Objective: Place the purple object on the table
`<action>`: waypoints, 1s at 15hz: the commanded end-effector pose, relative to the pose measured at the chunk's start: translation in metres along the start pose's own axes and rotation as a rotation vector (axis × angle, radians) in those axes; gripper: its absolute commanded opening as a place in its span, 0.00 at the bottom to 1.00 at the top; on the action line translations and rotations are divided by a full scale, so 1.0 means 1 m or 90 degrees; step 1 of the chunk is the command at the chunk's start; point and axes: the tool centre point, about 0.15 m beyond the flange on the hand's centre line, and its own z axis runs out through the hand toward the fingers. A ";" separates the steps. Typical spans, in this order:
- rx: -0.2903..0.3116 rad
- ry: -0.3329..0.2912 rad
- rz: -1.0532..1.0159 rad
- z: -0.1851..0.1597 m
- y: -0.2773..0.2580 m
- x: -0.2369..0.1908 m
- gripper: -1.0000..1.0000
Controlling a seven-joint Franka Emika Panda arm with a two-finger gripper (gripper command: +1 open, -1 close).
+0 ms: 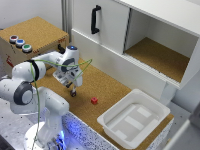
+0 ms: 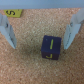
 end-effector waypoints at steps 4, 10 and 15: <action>0.010 -0.048 -0.003 0.029 0.002 0.009 0.00; -0.005 -0.078 0.057 0.015 -0.017 0.001 0.00; -0.035 -0.059 0.076 0.017 -0.019 0.020 0.00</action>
